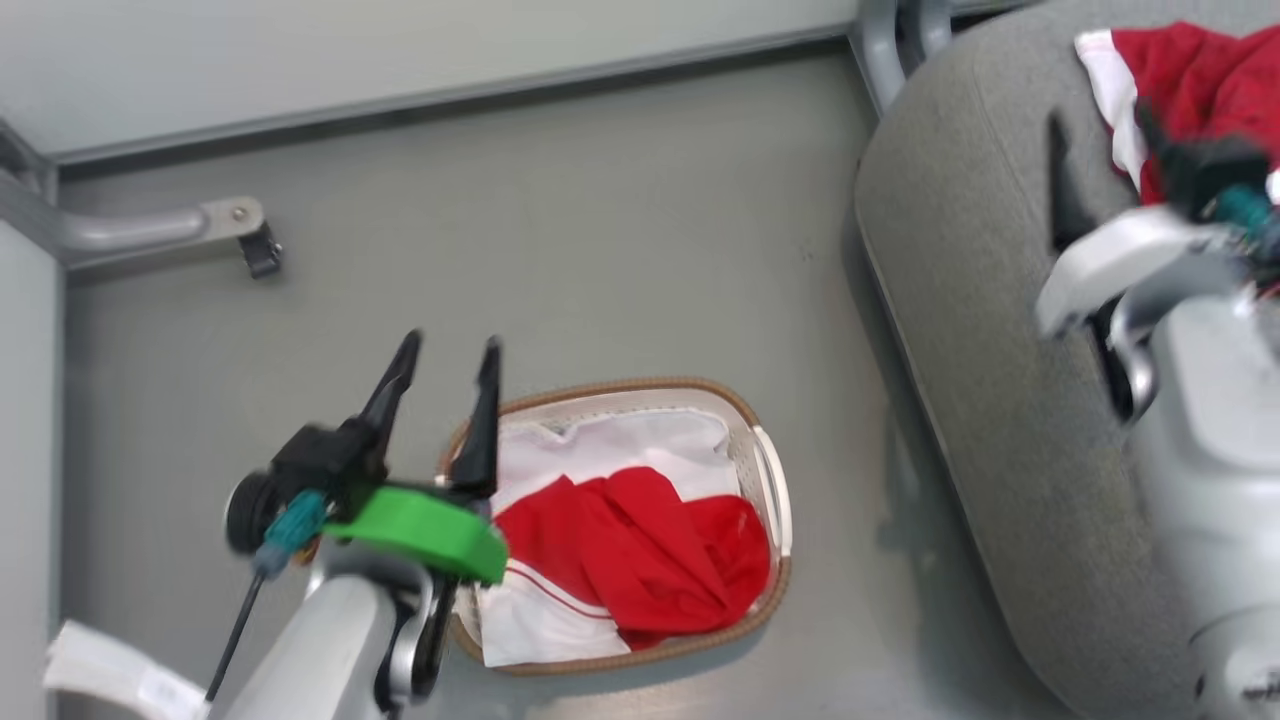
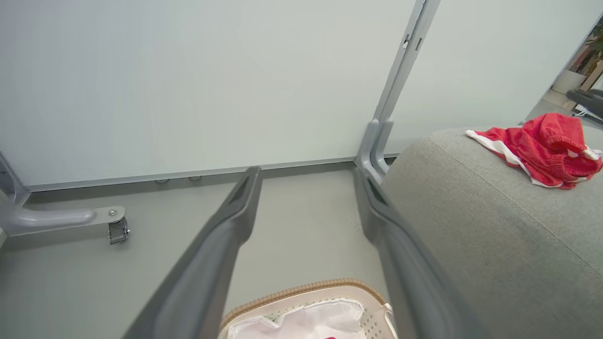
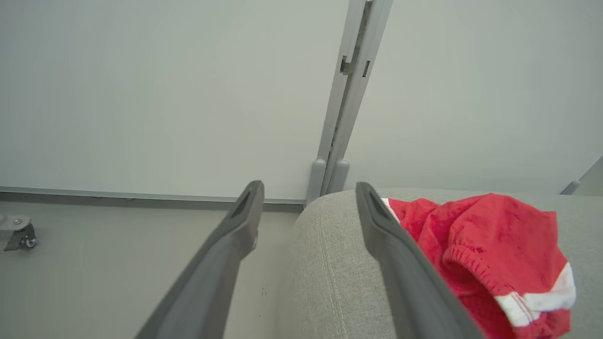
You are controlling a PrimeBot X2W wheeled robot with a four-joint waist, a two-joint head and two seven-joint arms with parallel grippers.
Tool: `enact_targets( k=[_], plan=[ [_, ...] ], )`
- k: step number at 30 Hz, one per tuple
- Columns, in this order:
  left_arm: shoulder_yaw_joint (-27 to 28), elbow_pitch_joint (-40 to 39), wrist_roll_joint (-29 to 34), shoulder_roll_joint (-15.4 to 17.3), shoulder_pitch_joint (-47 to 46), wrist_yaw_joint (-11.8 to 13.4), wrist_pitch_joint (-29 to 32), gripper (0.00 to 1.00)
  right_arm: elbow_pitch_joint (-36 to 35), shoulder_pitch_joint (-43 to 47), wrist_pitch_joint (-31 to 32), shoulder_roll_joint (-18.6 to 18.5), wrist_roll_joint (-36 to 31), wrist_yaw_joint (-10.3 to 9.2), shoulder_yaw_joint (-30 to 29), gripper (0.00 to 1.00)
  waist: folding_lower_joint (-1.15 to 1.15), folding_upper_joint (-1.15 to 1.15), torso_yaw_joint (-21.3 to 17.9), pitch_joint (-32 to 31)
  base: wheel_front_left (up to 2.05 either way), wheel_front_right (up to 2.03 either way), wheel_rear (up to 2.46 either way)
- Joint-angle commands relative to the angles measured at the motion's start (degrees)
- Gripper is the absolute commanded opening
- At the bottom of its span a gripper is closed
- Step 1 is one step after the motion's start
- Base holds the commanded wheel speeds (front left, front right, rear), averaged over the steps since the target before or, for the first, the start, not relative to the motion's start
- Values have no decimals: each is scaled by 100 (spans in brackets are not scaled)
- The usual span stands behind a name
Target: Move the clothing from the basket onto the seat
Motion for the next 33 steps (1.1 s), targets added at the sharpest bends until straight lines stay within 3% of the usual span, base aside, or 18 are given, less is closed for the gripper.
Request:
enact_targets(
  k=[1,10,17,25,33],
  plan=[
    [162,-28,96,-30,259,0,-2,100,-104,332,-27,75,35,-8,20,100,0,0,250,-362,0,0,0],
    [1289,-194,444,-288,1456,-103,-2,100,-1699,2212,-37,693,-104,-8,-34,100,0,0,518,-745,0,0,0],
    [1766,-230,639,-576,2010,-319,-3,100,-2715,3478,-38,861,-29,-8,-18,100,0,0,722,-1025,0,0,0],
    [2104,-214,858,-772,2376,-494,-3,100,-2862,4100,-39,858,608,-8,394,100,0,0,732,-1187,0,0,0],
    [2239,-72,981,-889,2479,-639,-3,100,-2736,4148,-39,859,671,-8,459,100,0,0,726,-1271,0,0,0]
  ],
)
